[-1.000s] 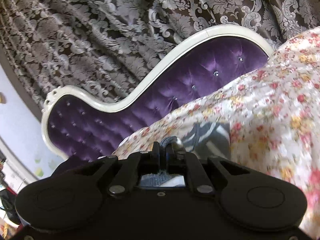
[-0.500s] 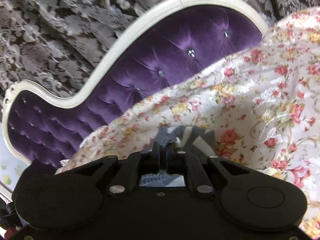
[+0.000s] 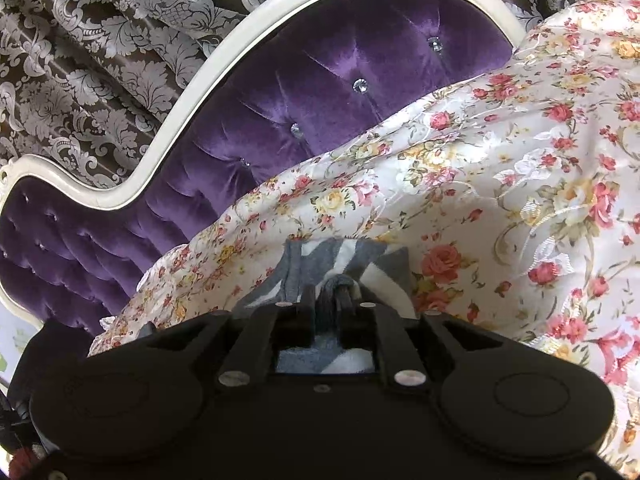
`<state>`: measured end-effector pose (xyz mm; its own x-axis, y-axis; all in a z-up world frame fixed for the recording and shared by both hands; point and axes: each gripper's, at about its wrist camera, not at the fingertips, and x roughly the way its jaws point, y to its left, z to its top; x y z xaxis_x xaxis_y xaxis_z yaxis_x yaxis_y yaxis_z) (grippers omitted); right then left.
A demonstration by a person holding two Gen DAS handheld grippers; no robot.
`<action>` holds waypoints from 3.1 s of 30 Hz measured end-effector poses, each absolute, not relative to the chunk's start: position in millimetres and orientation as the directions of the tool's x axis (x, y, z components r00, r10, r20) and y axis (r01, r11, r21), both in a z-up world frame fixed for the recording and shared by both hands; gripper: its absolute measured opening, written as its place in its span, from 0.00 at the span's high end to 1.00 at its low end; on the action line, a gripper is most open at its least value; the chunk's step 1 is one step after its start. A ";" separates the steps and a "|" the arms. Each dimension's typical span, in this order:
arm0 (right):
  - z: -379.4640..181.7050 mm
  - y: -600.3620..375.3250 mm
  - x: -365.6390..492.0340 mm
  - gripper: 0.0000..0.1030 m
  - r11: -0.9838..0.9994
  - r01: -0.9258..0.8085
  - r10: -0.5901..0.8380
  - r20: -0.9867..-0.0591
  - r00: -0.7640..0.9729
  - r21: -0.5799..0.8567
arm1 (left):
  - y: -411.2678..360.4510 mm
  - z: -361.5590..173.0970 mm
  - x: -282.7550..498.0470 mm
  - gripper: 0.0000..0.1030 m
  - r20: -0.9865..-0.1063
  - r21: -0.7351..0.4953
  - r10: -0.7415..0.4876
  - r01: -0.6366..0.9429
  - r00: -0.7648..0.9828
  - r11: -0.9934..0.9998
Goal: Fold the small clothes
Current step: 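Lift the hem with both grippers and fold it toward the collar, then open both grippers and release the folded hem, then move the right gripper to one side edge of the folded cardigan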
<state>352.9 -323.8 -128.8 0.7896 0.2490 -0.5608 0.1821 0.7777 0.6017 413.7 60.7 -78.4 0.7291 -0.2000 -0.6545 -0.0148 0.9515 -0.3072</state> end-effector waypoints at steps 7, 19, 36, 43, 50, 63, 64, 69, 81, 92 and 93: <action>-117.5 -325.1 348.7 0.45 0.813 0.195 0.169 -0.542 0.824 0.549 | 65.2 -72.9 420.8 0.46 -0.668 -0.297 -0.169 -0.052 0.724 0.953; -95.6 -312.6 343.2 0.44 0.884 0.154 0.108 -0.514 0.851 0.442 | 31.7 -40.8 395.9 0.35 -0.706 -0.122 -0.097 0.015 0.701 0.992; -81.2 -269.7 329.9 0.39 0.950 -0.008 0.175 -0.514 0.840 0.311 | -23.6 -39.0 352.4 0.32 -0.736 0.038 -0.070 0.144 0.674 0.989; -86.1 -250.8 329.4 0.38 0.963 -0.078 0.212 -0.548 0.809 0.258 | -32.9 -58.1 354.1 0.32 -0.755 0.061 -0.055 0.154 0.654 0.986; -110.6 -232.3 340.4 0.38 0.976 -0.125 0.211 -0.654 0.726 0.176 | -28.8 -77.4 364.0 0.22 -0.761 0.094 -0.027 0.152 0.648 0.984; -124.2 -226.6 344.9 0.33 0.988 -0.125 0.157 -0.664 0.731 0.095 | -5.7 -81.8 389.7 0.14 -0.758 0.063 -0.049 0.149 0.651 0.987; -124.3 -226.6 345.1 0.33 0.988 -0.125 0.157 -0.664 0.731 0.095 | -1.7 -82.9 392.5 0.14 -0.757 0.056 -0.051 0.143 0.651 0.988; -123.5 -227.6 345.9 0.33 0.987 -0.125 0.161 -0.669 0.726 0.102 | 12.1 -88.1 409.5 0.14 -0.760 0.045 -0.038 0.111 0.649 0.993; -122.5 -234.1 347.1 0.33 0.987 -0.105 0.160 -0.675 0.720 0.122 | 24.1 -94.7 433.5 0.07 -0.761 0.060 0.036 0.015 0.648 0.998; -114.1 -251.5 347.1 0.33 0.973 -0.030 0.176 -0.653 0.736 0.229 | -5.2 -54.5 372.5 0.09 -0.680 0.153 0.027 0.106 0.732 0.982; -112.2 -255.7 346.8 0.32 0.969 -0.012 0.173 -0.645 0.744 0.246 | -11.7 -52.2 364.9 0.09 -0.679 0.141 -0.001 0.132 0.734 0.981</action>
<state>346.8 -255.7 -112.2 0.7441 0.1733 -0.6452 -0.0124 0.9692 0.2459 364.9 -11.7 -52.2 0.7339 -0.0009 -0.6792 0.1317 0.9812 0.1410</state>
